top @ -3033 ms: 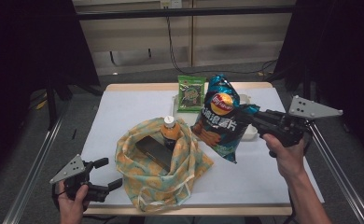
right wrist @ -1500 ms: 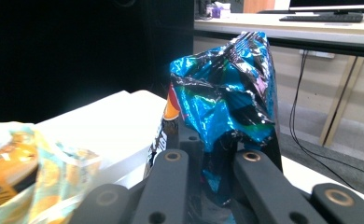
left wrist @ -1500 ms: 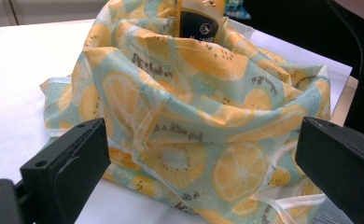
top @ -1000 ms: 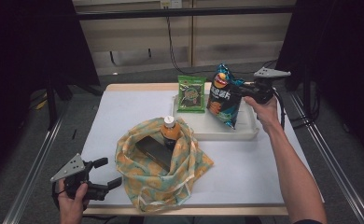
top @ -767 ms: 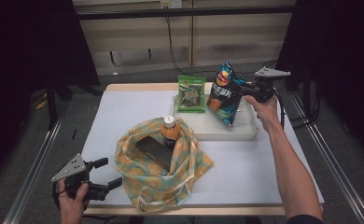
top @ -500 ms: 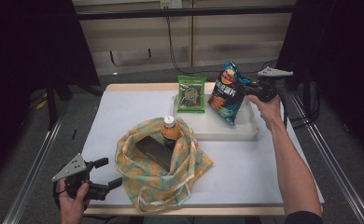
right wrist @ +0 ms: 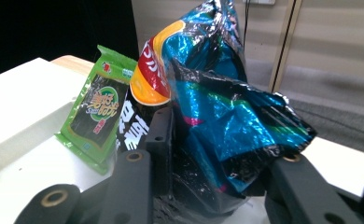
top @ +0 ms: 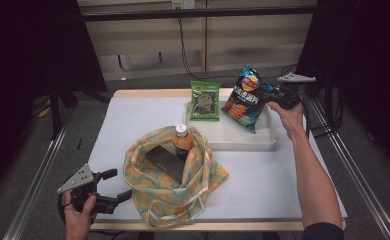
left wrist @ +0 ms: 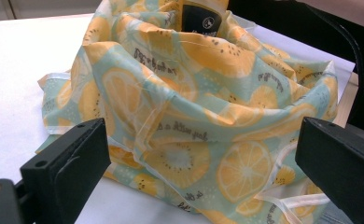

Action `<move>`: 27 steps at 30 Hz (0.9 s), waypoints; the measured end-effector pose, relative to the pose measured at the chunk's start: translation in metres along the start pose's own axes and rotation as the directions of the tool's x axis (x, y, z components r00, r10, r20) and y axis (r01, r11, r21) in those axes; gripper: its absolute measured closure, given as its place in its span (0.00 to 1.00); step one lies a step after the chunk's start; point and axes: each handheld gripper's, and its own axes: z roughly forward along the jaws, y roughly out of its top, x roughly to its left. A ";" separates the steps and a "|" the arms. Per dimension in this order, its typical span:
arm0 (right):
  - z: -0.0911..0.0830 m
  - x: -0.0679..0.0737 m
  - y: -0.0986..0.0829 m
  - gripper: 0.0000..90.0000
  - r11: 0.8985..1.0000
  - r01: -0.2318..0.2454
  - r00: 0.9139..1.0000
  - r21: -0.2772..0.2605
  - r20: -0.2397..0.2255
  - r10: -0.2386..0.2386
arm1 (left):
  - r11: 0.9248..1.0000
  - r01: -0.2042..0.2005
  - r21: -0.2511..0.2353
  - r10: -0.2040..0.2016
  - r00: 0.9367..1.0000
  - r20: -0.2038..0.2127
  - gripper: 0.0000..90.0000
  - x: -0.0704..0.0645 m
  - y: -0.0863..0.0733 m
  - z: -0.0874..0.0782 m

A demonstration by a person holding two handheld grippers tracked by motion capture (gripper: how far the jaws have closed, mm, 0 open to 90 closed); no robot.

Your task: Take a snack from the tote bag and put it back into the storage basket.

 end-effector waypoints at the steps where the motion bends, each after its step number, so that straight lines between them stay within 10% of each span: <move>1: 0.000 -0.001 -0.001 0.69 1.000 0.000 1.000 0.005 -0.002 0.000 | 1.000 0.001 -0.001 -0.001 1.000 0.001 0.03 0.000 0.000 0.000; 14: -0.022 0.005 -0.002 0.33 0.999 -0.038 0.999 -0.019 -0.006 0.038 | 1.000 0.002 -0.007 -0.002 1.000 0.004 0.03 -0.003 0.001 0.000; 27: -0.062 0.025 -0.017 0.41 0.997 -0.036 0.999 -0.072 -0.021 0.035 | 1.000 -0.013 -0.003 0.013 1.000 0.011 0.03 -0.005 0.003 0.001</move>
